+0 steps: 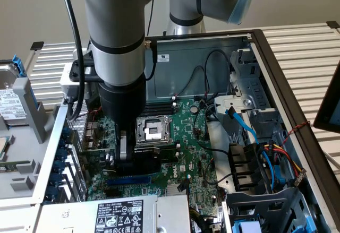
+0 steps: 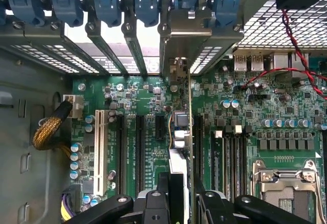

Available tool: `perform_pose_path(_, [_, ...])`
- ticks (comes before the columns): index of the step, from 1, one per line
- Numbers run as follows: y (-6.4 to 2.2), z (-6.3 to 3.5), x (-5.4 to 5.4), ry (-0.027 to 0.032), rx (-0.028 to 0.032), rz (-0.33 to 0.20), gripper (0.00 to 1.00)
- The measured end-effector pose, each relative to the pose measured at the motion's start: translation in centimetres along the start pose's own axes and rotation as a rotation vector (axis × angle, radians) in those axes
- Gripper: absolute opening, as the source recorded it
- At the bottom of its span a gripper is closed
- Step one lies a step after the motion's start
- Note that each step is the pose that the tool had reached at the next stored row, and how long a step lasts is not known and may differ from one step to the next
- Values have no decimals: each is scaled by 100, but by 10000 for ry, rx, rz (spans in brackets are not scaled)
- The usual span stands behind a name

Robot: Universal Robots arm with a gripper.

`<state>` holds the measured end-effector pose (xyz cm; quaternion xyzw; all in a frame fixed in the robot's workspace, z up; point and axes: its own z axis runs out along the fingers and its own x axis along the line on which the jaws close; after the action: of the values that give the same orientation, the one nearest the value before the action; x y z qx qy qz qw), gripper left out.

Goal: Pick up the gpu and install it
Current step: 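Insert the gpu into the slot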

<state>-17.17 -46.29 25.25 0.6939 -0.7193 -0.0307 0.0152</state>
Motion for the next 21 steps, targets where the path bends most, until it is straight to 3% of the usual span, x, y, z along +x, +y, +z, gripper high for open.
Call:
perform_pose_path(10, [9, 33, 1, 22, 3, 2, 27])
perform_pose_path(21, [21, 45, 2, -49, 0, 18, 27])
